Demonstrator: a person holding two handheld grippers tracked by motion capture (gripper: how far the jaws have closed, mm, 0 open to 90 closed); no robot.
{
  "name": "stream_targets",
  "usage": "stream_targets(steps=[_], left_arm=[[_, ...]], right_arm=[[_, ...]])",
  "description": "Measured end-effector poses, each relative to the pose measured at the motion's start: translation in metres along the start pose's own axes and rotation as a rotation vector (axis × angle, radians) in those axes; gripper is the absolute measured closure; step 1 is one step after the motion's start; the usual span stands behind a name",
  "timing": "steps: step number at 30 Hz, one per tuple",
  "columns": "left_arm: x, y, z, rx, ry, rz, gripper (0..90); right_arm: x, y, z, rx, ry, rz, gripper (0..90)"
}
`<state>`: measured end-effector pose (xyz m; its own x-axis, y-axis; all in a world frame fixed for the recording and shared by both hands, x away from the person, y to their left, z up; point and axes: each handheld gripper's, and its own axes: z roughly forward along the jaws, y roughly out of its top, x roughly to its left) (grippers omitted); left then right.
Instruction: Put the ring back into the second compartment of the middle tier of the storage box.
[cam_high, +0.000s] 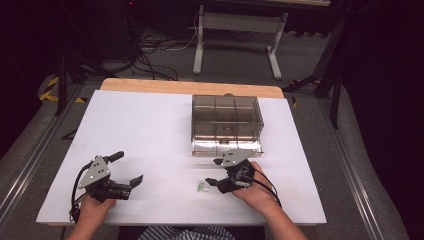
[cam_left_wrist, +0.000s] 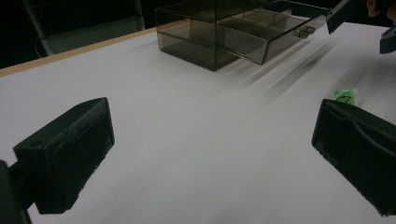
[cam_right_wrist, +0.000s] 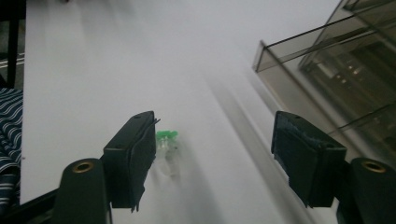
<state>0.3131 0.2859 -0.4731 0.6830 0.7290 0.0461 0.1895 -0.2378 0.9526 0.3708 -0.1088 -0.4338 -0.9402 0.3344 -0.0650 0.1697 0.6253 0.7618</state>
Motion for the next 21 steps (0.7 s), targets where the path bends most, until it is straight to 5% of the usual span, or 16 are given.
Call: stream_targets(steps=[21], left_arm=[[0.0, 0.0, 0.0, 0.0, -0.001, 0.006, 0.2]], right_arm=[[0.018, -0.004, 0.035, 0.107, 0.086, -0.051, 37.9]])
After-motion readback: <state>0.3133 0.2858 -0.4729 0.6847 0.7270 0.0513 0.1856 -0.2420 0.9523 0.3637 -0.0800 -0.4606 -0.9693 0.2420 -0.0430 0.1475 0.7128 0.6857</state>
